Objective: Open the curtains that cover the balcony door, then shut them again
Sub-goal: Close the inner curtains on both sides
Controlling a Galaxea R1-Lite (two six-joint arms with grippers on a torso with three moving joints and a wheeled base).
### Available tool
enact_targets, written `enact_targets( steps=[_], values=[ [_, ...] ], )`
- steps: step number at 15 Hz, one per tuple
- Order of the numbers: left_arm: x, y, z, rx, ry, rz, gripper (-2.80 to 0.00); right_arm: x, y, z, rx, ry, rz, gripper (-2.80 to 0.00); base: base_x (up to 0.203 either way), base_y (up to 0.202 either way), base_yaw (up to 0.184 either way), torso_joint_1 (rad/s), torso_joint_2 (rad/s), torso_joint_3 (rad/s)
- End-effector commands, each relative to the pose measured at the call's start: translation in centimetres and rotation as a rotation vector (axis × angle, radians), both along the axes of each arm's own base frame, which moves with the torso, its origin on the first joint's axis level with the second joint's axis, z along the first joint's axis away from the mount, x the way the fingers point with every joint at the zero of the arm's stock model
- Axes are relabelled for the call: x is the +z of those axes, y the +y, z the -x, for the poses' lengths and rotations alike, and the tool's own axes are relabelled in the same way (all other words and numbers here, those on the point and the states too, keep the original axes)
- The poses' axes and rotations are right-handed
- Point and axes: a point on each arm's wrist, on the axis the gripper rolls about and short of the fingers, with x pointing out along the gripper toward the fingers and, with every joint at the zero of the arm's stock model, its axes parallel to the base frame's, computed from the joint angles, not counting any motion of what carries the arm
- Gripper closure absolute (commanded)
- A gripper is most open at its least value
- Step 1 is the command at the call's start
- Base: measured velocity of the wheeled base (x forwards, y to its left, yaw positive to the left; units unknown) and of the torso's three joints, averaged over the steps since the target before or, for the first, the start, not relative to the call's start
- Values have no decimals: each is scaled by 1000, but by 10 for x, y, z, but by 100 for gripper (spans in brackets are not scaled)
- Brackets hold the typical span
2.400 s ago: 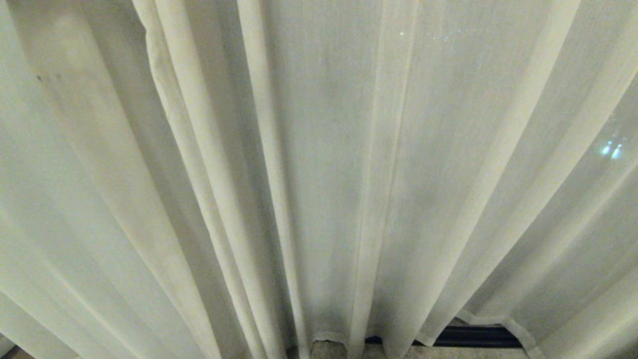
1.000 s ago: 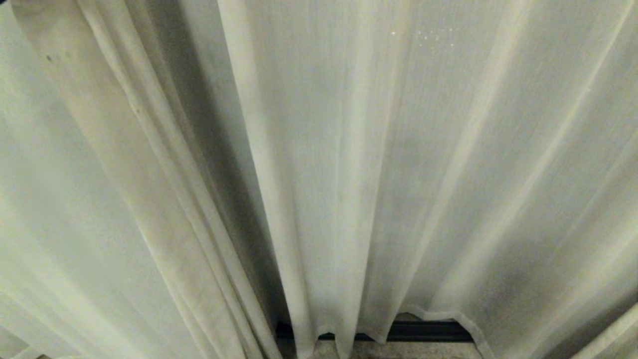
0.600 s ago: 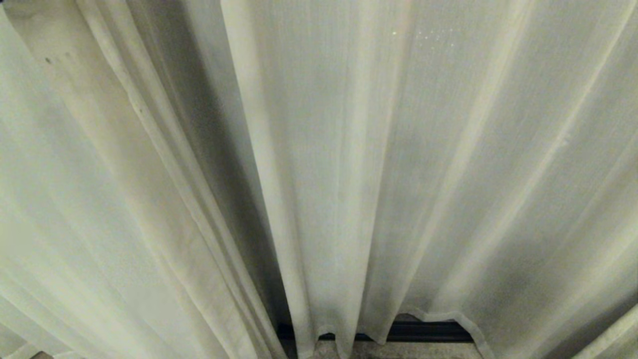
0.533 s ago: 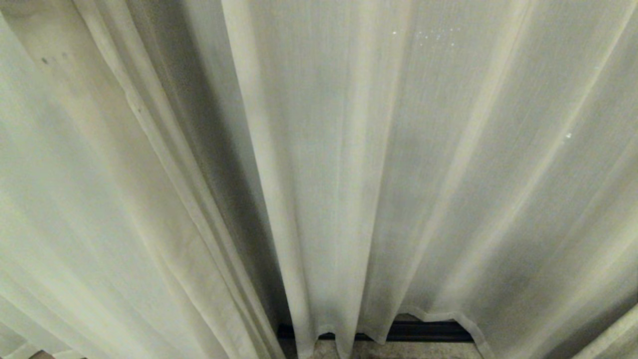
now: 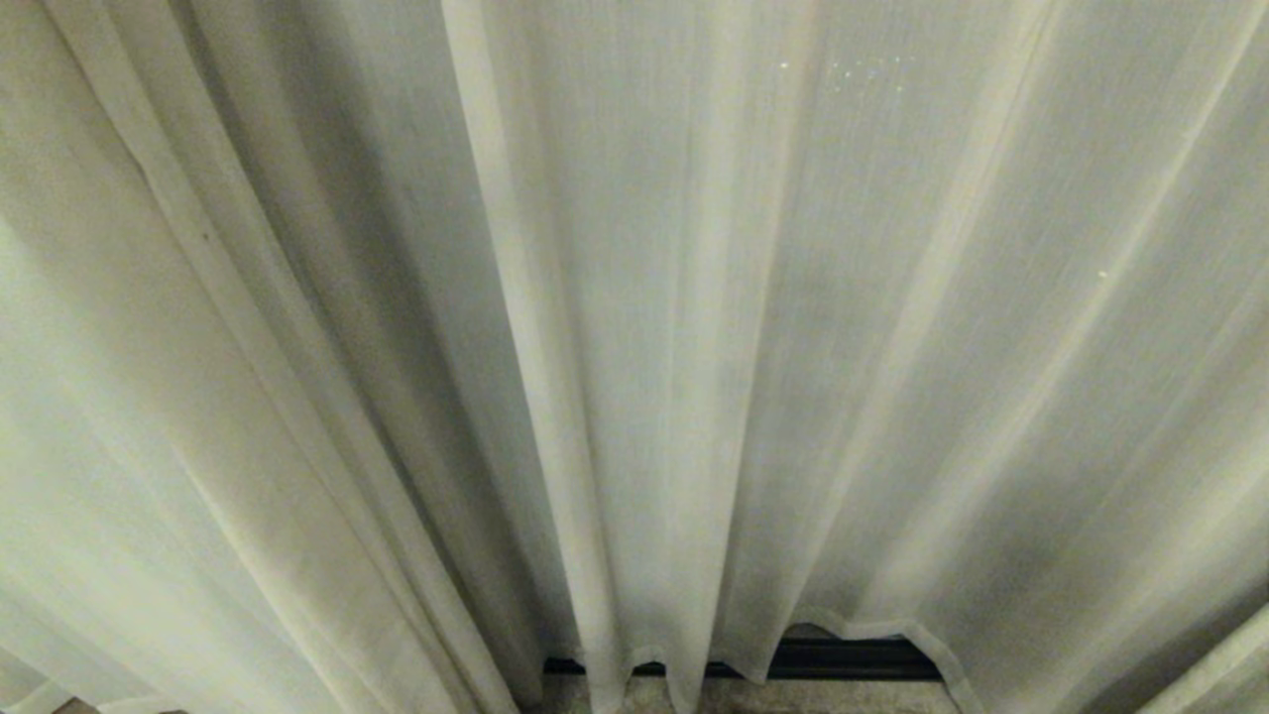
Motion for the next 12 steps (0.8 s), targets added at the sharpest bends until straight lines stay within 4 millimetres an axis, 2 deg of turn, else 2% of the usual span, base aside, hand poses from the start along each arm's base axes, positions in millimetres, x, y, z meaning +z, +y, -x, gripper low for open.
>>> enact_targets(
  steps=[1, 5, 9, 12],
  values=[
    [5, -1, 25, 0, -49, 0, 0, 0, 0, 0, 0, 0, 1, 0, 0, 0, 0, 0, 0, 0],
    [6, -3, 32, -27, -61, -6, 0, 0, 0, 0, 0, -1, 1, 0, 0, 0, 0, 0, 0, 0],
    [6, -18, 32, -130, -62, 0, 0, 0, 0, 0, 0, -1, 1, 0, 0, 0, 0, 0, 0, 0],
    [4, -33, 25, -218, -48, -27, 0, 0, 0, 0, 0, -1, 1, 0, 0, 0, 0, 0, 0, 0]
  ],
)
